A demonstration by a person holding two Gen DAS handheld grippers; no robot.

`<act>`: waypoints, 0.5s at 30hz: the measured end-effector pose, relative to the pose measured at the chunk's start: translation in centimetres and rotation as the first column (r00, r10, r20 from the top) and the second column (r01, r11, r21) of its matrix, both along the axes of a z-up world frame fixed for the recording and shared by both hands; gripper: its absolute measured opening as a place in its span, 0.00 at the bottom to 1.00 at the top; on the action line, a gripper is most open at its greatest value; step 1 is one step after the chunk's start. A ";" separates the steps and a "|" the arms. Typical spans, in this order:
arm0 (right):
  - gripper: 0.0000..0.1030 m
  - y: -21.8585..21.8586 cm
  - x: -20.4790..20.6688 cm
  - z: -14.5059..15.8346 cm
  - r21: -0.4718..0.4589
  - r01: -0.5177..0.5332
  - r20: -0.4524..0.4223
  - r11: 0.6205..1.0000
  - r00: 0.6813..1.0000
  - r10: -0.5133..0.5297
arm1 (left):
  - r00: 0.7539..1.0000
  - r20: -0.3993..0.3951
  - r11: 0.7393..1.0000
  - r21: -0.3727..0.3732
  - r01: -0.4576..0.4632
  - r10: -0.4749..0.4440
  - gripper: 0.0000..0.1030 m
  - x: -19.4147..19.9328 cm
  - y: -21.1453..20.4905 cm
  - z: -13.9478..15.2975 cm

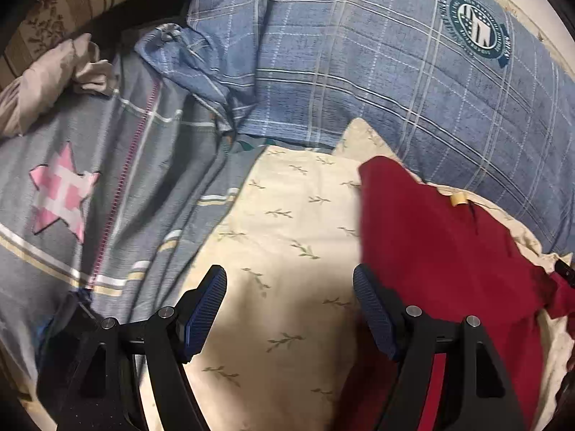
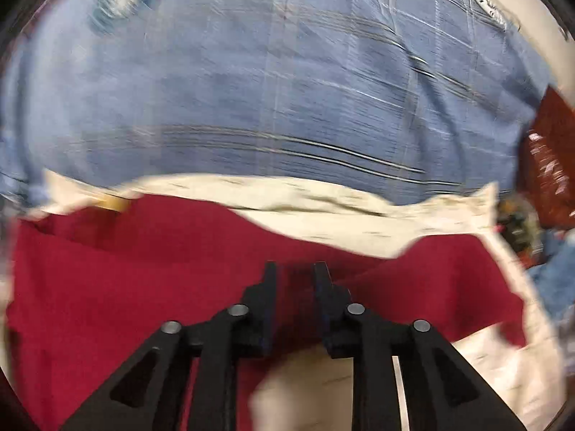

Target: Fold small clothes

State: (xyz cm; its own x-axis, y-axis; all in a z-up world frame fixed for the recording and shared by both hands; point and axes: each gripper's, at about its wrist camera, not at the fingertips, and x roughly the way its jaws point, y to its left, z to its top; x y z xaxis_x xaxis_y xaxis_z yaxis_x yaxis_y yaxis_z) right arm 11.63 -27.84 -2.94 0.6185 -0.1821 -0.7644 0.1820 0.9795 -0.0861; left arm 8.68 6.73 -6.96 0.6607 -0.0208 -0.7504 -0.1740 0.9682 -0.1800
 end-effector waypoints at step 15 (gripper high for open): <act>0.32 26.8 9.3 -7.6 0.325 -0.543 -0.111 0.775 0.791 0.601 | 0.996 -0.066 0.997 0.065 -0.048 0.052 0.70 1.2 1.5 -0.9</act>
State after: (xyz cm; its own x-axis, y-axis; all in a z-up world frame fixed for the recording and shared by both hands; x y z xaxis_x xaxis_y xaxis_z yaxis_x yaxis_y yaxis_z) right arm 20.92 -1.08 -10.50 0.3729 0.3811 -0.8460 -0.4119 0.8850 0.2171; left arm 9.86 8.28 -7.86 0.6078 0.0601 -0.7918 -0.2323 0.9670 -0.1050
